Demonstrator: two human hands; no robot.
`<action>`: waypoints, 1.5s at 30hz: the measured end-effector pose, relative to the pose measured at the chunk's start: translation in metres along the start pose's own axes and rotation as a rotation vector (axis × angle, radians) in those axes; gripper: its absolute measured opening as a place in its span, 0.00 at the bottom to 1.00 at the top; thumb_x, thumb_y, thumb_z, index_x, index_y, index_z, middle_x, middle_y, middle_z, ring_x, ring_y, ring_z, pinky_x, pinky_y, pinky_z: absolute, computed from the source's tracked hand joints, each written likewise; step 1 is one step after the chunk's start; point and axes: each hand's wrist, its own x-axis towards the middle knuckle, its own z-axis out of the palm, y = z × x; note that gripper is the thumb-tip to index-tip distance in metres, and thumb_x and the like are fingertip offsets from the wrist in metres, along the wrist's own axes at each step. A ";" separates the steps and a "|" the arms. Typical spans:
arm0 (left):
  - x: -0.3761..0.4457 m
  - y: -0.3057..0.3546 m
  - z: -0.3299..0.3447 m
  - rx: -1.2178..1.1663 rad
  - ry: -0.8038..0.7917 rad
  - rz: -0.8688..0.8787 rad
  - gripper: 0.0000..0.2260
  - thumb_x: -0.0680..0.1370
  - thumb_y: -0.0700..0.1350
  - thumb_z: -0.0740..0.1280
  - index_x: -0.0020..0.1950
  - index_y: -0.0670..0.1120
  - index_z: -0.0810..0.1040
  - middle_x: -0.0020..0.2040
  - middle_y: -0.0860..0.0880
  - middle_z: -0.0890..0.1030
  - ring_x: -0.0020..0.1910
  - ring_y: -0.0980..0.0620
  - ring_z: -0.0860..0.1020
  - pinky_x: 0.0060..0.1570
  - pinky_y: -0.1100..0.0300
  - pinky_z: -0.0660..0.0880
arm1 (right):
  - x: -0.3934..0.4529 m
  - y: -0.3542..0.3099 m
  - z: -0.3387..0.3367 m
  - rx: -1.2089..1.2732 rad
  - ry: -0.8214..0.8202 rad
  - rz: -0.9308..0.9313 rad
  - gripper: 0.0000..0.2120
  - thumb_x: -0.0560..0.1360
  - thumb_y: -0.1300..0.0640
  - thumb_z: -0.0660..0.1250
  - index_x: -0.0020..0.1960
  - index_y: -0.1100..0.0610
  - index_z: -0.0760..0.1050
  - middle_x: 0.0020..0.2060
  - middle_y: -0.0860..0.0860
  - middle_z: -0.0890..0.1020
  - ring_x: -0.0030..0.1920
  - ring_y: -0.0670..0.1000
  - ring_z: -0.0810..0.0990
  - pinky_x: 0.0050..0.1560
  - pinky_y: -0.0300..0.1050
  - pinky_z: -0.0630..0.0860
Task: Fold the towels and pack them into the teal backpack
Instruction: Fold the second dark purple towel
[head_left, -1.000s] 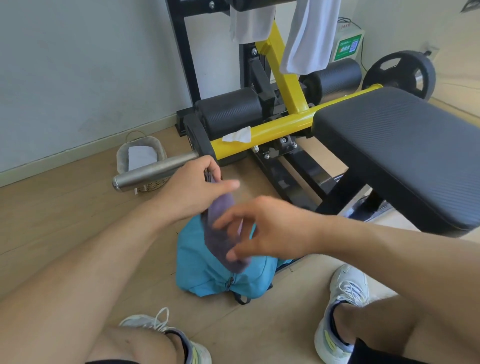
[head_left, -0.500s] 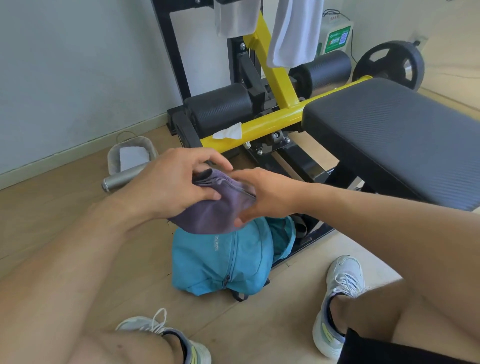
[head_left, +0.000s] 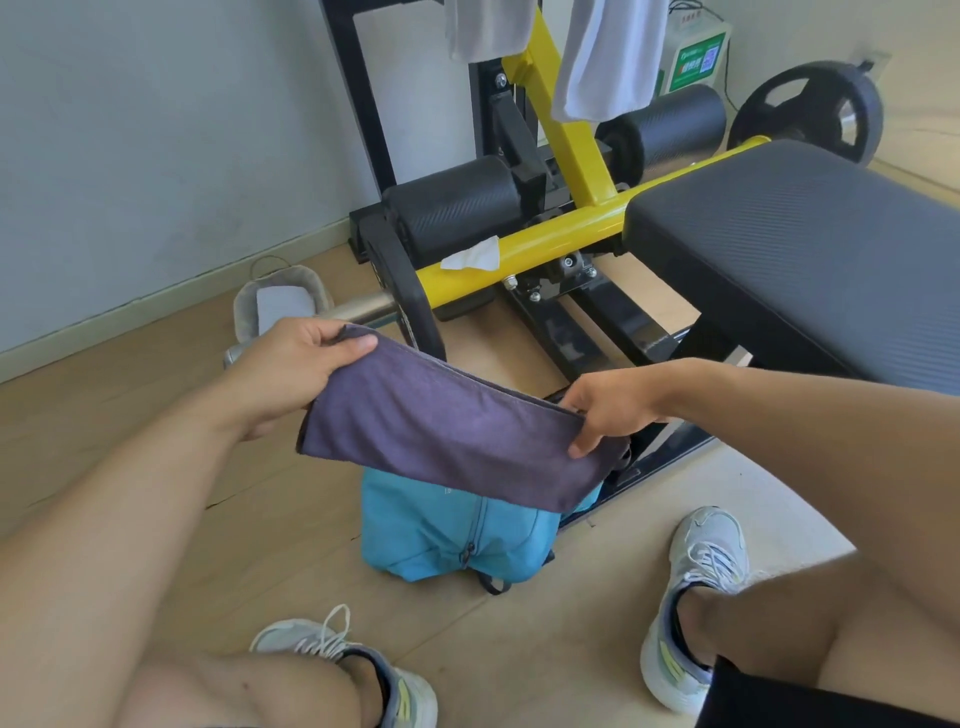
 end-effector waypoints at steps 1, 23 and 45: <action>0.002 -0.004 -0.002 0.002 0.020 -0.018 0.08 0.83 0.44 0.66 0.55 0.44 0.84 0.46 0.48 0.87 0.37 0.59 0.83 0.32 0.66 0.77 | -0.002 0.004 -0.002 0.049 -0.001 0.021 0.11 0.79 0.60 0.70 0.61 0.53 0.83 0.54 0.48 0.86 0.56 0.52 0.84 0.58 0.48 0.82; -0.010 0.016 0.080 0.064 -0.112 -0.123 0.13 0.84 0.48 0.63 0.53 0.42 0.85 0.50 0.39 0.86 0.47 0.45 0.84 0.39 0.49 0.85 | -0.011 -0.076 0.020 0.772 0.559 -0.008 0.11 0.78 0.56 0.72 0.44 0.56 0.71 0.36 0.57 0.82 0.32 0.54 0.82 0.40 0.53 0.86; -0.017 0.033 0.069 -0.153 -0.198 -0.245 0.19 0.84 0.49 0.60 0.56 0.34 0.82 0.45 0.37 0.87 0.45 0.40 0.87 0.48 0.52 0.85 | -0.011 -0.082 0.031 0.341 0.661 -0.151 0.16 0.71 0.63 0.72 0.56 0.50 0.79 0.44 0.46 0.83 0.45 0.47 0.82 0.44 0.45 0.81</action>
